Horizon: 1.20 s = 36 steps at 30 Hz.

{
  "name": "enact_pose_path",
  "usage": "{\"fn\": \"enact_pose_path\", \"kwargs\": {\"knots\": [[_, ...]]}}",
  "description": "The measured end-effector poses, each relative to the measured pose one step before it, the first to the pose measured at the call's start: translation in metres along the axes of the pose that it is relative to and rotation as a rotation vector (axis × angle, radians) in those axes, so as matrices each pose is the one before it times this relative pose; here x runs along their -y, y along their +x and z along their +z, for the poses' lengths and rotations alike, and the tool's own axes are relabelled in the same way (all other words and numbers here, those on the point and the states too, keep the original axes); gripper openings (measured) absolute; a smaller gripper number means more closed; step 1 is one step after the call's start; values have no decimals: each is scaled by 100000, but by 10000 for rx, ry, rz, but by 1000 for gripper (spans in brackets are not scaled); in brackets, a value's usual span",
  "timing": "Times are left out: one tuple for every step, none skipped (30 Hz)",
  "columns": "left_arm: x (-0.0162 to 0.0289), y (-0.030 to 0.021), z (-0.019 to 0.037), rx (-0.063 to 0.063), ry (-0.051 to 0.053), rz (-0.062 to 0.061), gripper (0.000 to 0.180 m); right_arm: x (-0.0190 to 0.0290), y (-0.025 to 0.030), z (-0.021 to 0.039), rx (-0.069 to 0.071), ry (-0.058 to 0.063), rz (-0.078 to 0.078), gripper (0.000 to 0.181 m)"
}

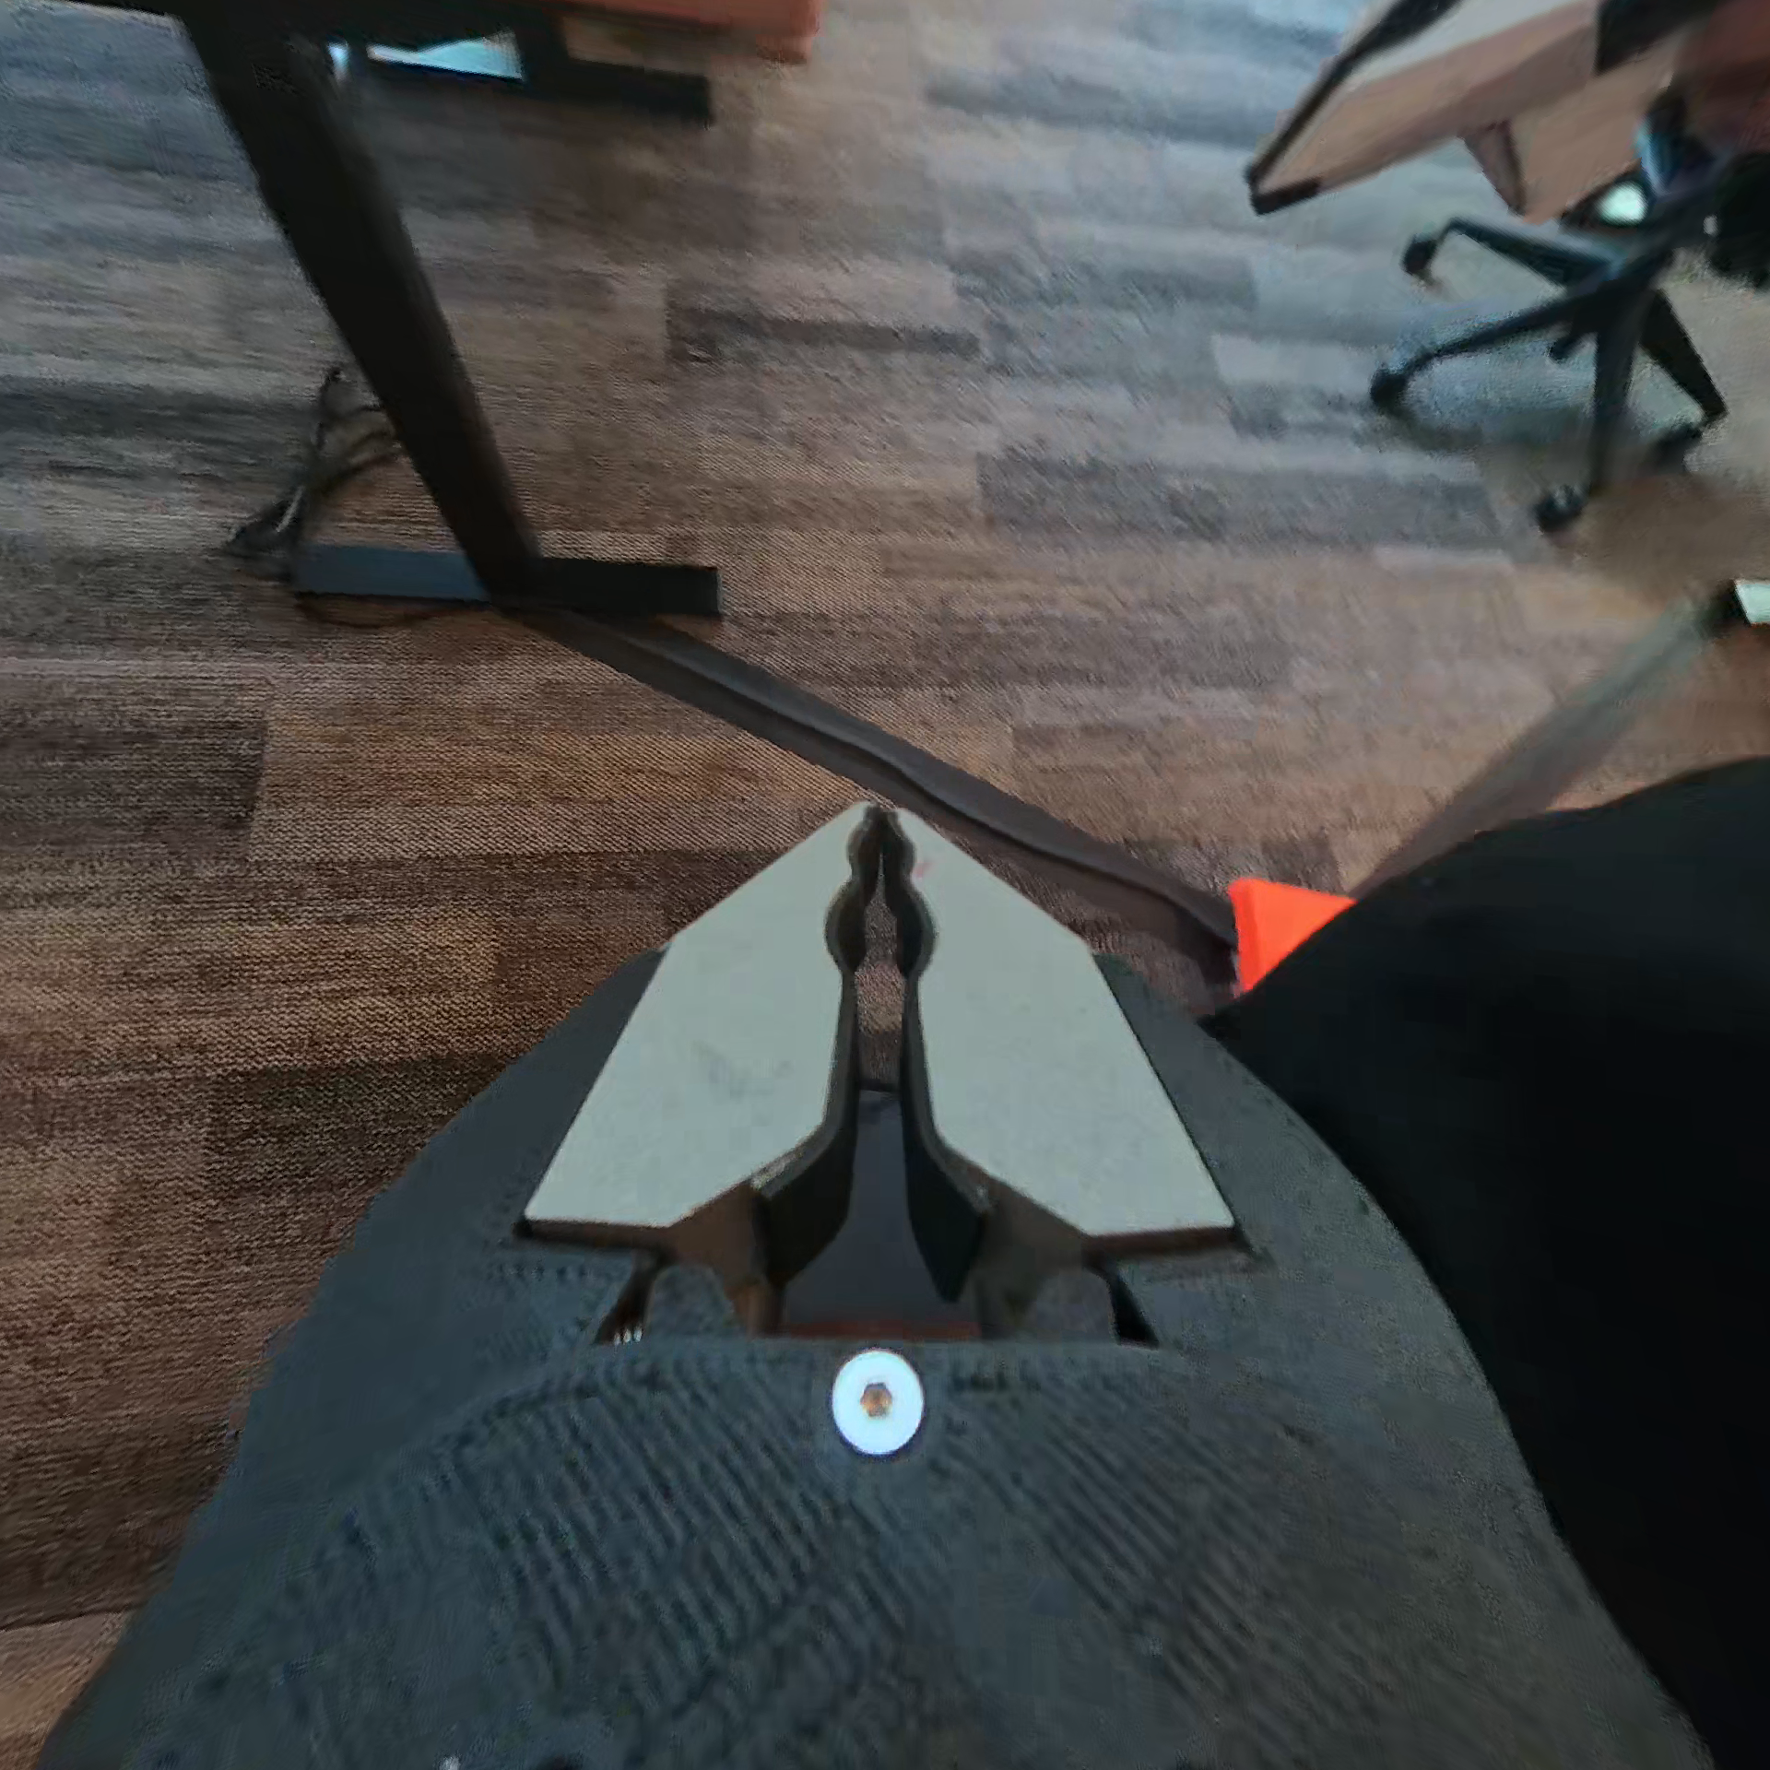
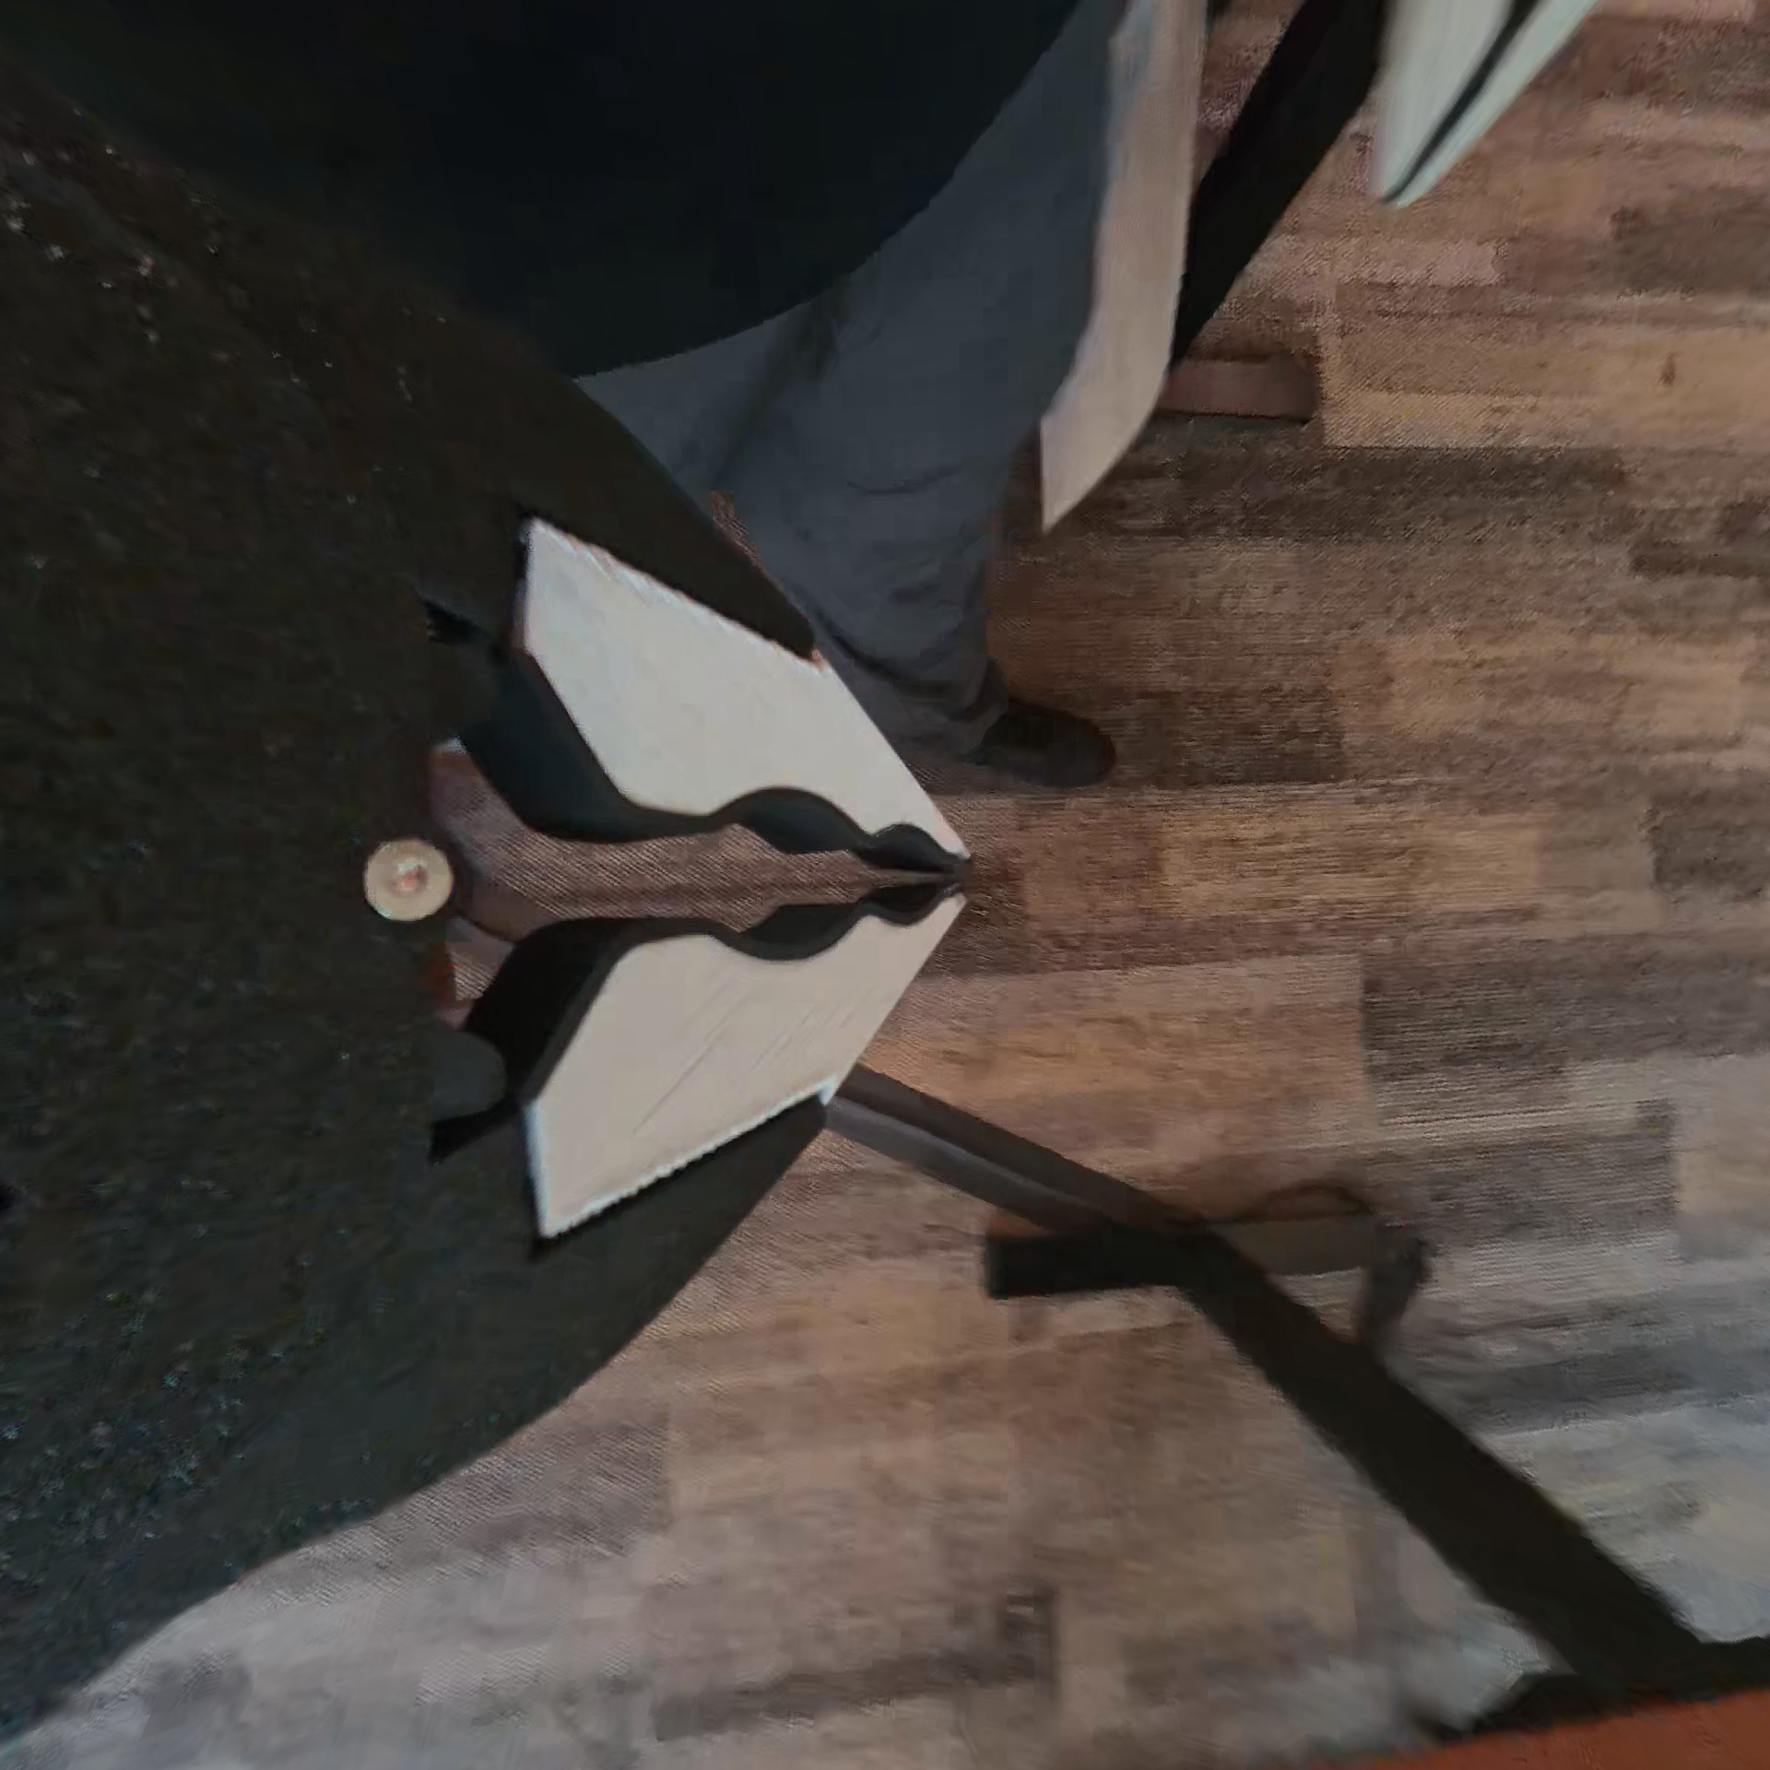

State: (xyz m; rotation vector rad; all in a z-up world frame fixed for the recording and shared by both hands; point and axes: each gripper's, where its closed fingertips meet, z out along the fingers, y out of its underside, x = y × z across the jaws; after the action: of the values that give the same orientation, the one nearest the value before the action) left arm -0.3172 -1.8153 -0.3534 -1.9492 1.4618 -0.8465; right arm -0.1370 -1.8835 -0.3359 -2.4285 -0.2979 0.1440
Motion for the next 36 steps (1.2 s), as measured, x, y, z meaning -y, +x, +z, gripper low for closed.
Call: {"fn": "enact_pose_path", "kwargs": {"knots": [[217, -2134, 818, 38, 143, -291, 0, 3054, 643, 2332, 191, 66, -279, 5], [319, -2305, 838, 29, 116, -223, 0, 2876, 399, 2546, 252, -2, -208, 7], [482, -2441, 828, 6, 98, -148, 0, 2769, 289, 2630, 218, -33, -156, 7], [628, -2544, 766, -45, 11, -65, 0, 2719, 200, 2601, 177, -24, -166, 7], [804, -2621, 546, -78, -128, 74, 0, 2638, 179, 2479, 133, -54, -227, 7], [1108, -2646, 200, -129, -168, 277, 0, 2499, 255, 2318, 73, -115, -286, 7], [1429, -2827, -194, -74, -81, 503, 0, 2381, 277, 2150, 93, -152, -309, 7], [1544, -3086, -459, 20, 46, 666, 0, 2368, 162, 1967, 230, -99, -349, 7], [1217, -3353, -503, 111, 29, 681, 0, 2236, 142, 1847, 337, -59, -468, 7], [664, -3473, -447, 110, -129, 550, 0, 1898, 470, 1749, 262, -151, -600, 7], [165, -3399, -395, 32, -253, 319, 0, 1618, 984, 1602, 64, -229, -615, 7], [-111, -3214, -403, -44, -267, 85, 0, 1631, 1252, 1448, -19, -126, -463, 7], [-260, -2906, -440, -138, -238, -98, 0, 1777, 1145, 1371, 139, 75, -223, 7], [-344, -2792, -428, -81, -194, -243, 0, 1797, 990, 1418, 314, 194, -7, 7], [-419, -2876, -395, 134, -144, -375, 0, 1628, 1006, 1563, 359, 182, 78, 7], [-493, -2799, -290, 240, -86, -500, 0, 1400, 1200, 1719, 303, 97, 43, 8], [-600, -2441, -114, 138, -37, -595, 0, 1223, 1372, 1855, 254, 5, -16, 10], [-883, -2098, 62, 2, -87, -723, 0, 1227, 1506, 1903, 257, -32, -29, 13], [-1217, -1920, 242, -62, -208, -832, 0, 1410, 1569, 1907, 289, 12, -24, 15], [-1393, -1958, 344, 21, -266, -892, 0, 1670, 1644, 1848, 320, 82, -51, 17], [-1300, -2103, 284, 186, -231, -876, 0, 1872, 1733, 1792, 340, 117, -109, 18], [-1029, -2014, 138, 210, -164, -740, 1, 2011, 1834, 1733, 342, 119, -180, 19], [-837, -1987, -111, 261, -181, -571, 1, 2093, 1962, 1693, 331, 125, -239, 20], [-809, -2111, -365, 414, -299, -510, 1, 2073, 2024, 1662, 358, 73, -244, 20], [-634, -2061, -607, 436, -330, -586, 4, 1979, 1962, 1564, 452, -96, -203, 20], [-69, -1771, -867, 276, -148, -657, 6, 2047, 1868, 1270, 517, -256, -183, 21], [672, -1488, -1016, 110, 177, -609, 8, 2474, 1850, 827, 463, -181, -282, 25], [983, -1531, -960, 135, 317, -497, 10, 2777, 1866, 500, 360, -27, -478, 28], [835, -1846, -744, 313, 202, -474, 11, 2633, 1970, 452, 269, -87, -599, 27], [720, -1900, -479, 317, 119, -544, 12, 2330, 2068, 515, 227, -240, -624, 27], [917, -1691, -276, 167, 217, -626, 15, 2129, 2125, 579, 210, -280, -630, 28], [1168, -1487, -93, 47, 380, -639, 16, 2008, 2253, 638, 137, -220, -619, 29], [1266, -1401, 80, 4, 448, -556, 15, 1863, 2376, 799, 44, -170, -558, 29], [1163, -1494, 251, 69, 403, -449, 15, 1674, 2396, 1062, 5, -167, -434, 29], [992, -1593, 363, 118, 315, -352, 15, 1548, 2275, 1351, 12, -169, -271, 29], [867, -1678, 411, 140, 267, -306, 15, 1567, 2074, 1627, 24, -140, -114, 30]]}}
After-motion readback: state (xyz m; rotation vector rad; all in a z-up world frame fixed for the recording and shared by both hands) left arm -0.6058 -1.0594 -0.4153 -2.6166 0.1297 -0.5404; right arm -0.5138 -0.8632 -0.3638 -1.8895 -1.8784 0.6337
